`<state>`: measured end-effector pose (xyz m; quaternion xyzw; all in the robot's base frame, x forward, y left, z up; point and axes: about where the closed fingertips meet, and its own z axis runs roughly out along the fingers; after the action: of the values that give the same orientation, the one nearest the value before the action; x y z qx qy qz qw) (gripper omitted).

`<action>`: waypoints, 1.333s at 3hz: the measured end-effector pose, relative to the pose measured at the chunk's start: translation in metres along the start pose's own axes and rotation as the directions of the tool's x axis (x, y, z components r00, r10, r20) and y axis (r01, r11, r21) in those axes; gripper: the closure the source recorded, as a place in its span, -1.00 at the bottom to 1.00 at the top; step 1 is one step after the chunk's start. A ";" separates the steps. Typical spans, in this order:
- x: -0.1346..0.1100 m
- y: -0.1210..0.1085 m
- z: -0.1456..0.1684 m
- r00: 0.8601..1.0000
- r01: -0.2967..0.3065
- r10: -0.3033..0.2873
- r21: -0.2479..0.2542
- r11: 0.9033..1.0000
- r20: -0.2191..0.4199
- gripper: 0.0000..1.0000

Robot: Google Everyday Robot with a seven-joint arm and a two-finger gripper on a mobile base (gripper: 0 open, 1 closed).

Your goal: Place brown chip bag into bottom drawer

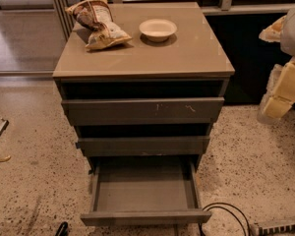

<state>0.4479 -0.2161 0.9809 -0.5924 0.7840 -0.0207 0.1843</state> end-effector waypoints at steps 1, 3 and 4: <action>-0.030 -0.025 0.012 0.991 -0.047 0.044 0.019 0.999 0.129 -1.00; -0.133 -0.073 0.050 0.906 -0.137 0.117 0.021 0.990 0.407 -1.00; -0.178 -0.091 0.064 0.868 -0.177 0.161 -0.010 0.984 0.469 -1.00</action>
Offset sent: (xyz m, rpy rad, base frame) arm 0.1326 0.1078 0.0116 0.4485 -0.1762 -0.0305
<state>0.5926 -0.0642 0.9909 -0.5061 0.7645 0.1262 0.3789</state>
